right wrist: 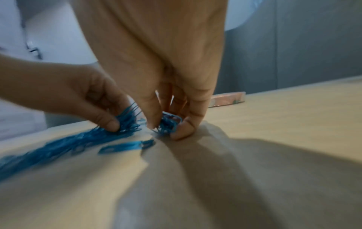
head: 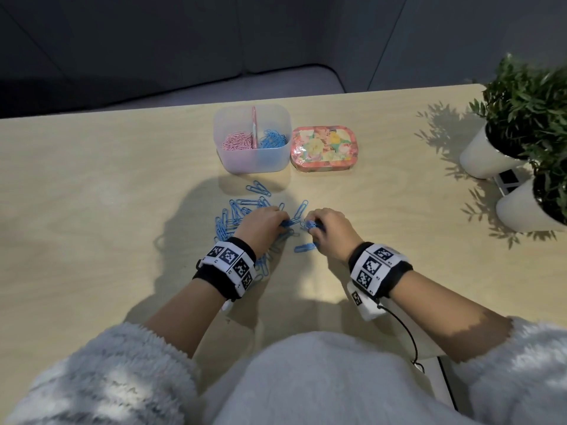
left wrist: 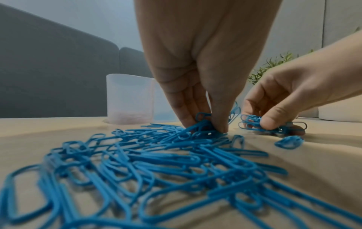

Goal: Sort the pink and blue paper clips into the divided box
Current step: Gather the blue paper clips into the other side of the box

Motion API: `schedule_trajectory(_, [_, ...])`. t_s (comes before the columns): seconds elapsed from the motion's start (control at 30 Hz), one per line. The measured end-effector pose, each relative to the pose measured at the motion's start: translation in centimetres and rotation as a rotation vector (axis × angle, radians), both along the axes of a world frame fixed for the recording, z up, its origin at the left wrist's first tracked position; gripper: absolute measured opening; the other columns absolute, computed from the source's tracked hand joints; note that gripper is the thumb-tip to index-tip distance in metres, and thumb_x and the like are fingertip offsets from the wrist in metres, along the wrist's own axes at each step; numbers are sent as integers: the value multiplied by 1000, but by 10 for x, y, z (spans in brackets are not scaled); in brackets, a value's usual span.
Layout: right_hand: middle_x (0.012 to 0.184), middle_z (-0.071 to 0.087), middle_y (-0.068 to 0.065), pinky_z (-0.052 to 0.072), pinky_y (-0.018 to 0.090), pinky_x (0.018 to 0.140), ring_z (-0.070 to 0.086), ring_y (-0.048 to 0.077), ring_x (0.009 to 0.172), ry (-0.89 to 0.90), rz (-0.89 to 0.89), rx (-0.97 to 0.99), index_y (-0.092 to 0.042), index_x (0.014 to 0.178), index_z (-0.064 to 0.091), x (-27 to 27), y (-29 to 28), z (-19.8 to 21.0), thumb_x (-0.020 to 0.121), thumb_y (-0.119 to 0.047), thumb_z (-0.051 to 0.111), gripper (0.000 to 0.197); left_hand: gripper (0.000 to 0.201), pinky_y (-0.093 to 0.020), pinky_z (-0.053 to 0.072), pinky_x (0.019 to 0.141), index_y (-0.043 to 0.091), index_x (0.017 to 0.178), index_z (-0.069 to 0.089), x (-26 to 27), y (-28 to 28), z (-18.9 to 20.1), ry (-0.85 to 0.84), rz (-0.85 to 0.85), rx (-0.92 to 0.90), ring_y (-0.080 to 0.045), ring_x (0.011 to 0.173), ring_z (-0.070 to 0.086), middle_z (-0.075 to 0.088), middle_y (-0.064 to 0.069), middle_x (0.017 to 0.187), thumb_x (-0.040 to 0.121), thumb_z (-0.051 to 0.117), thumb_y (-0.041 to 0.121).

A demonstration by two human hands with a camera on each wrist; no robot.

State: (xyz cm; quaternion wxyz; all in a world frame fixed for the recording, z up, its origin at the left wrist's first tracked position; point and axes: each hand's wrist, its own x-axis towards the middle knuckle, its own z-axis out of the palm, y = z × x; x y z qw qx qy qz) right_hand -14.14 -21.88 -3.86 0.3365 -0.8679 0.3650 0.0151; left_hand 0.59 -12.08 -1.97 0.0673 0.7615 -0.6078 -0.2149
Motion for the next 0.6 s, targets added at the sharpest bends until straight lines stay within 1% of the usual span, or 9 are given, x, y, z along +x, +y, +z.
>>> schedule_trajectory(0.07, [79,57,9,38,28,72,50,23,74,-43,-75,105,0,85,60,3,-10,9,81,-4,58,7,26,-41,47,86,10,115,60,1,2,0,21,21,-16,-31,104,57,63,-12,110,92,49,16])
schedule_trajectory(0.13, [74,55,8,40,28,69,47,19,68,-93,-122,151,-3,78,58,14,-25,24,82,-4,61,6,25,-38,47,85,11,113,61,3,5,-1,38,53,-45,-30,104,58,65,-11,109,90,51,16])
schedule_trajectory(0.2, [66,50,4,43,26,58,47,12,56,-154,-141,207,-13,70,50,32,-42,42,84,-3,61,20,26,-37,46,85,12,113,61,4,8,-1,65,104,-80,-29,105,58,67,-9,109,89,52,16])
schedule_trajectory(0.27, [62,48,4,44,22,46,47,5,43,-183,-137,206,-11,72,49,57,-59,60,84,-2,60,20,27,-36,46,88,13,114,61,5,10,0,108,153,-122,-28,106,59,68,-8,111,89,54,16])
schedule_trajectory(0.3, [64,49,6,44,23,48,47,5,44,-188,-145,172,-7,73,52,71,-67,68,83,-2,61,14,27,-35,46,88,13,114,62,5,11,2,136,174,-143,-28,105,59,68,-8,110,88,55,17])
schedule_trajectory(0.37, [71,51,10,44,30,60,49,13,58,-218,-184,125,8,81,59,99,-82,77,81,-3,62,11,25,-32,47,86,13,110,64,6,12,6,222,228,-194,-26,99,62,70,-8,105,86,57,16])
schedule_trajectory(0.43, [75,53,12,50,29,55,52,17,60,-249,-240,177,15,93,59,124,-93,82,82,-3,63,21,21,-28,47,81,12,104,67,9,11,11,332,316,-238,-21,88,63,72,-8,98,85,59,16])
schedule_trajectory(0.5, [84,57,15,55,26,51,59,20,64,-270,-274,240,13,97,61,142,-96,86,83,-4,63,22,19,-27,50,79,11,101,67,14,9,16,430,400,-263,-18,82,64,71,-8,94,84,61,15])
schedule_trajectory(0.6, [107,61,19,59,34,65,66,29,91,-230,-266,294,9,107,60,156,-95,88,88,-7,59,25,11,-36,53,79,9,92,66,24,0,25,526,465,-306,-20,75,63,67,-6,83,82,63,12])
